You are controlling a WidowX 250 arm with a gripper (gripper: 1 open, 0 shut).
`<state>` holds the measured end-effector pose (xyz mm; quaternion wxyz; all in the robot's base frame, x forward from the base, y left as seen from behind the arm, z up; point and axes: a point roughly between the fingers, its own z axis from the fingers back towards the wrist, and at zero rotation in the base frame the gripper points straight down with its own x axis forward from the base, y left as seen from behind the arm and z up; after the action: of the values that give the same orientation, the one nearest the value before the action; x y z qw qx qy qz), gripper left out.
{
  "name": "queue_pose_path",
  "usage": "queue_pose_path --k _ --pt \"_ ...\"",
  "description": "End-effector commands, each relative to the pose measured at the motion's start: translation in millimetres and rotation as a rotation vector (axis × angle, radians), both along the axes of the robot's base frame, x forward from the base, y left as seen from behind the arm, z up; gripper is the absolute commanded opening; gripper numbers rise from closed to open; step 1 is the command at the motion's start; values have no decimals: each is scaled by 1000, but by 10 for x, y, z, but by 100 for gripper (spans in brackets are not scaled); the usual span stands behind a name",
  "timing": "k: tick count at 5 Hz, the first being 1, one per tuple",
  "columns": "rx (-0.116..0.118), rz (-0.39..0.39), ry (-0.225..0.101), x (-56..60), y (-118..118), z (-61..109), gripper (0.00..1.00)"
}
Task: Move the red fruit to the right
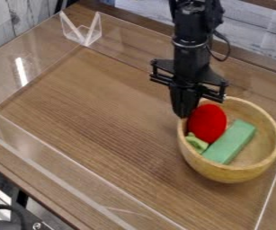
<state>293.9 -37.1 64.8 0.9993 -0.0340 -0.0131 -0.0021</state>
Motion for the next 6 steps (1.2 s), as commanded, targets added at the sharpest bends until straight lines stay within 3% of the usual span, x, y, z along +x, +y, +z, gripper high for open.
queue_pose_path --k 1,3,4,5,6 --pt "0 -16 -22 -47 -4 56 0" --pt "-1 -207 -11 -116 72 -12 0" --pt "-2 -174 -4 -172 24 40 0" --pt "-3 -138 4 -218 -17 96 100" --pt "1 -176 2 -173 -122 116 0"
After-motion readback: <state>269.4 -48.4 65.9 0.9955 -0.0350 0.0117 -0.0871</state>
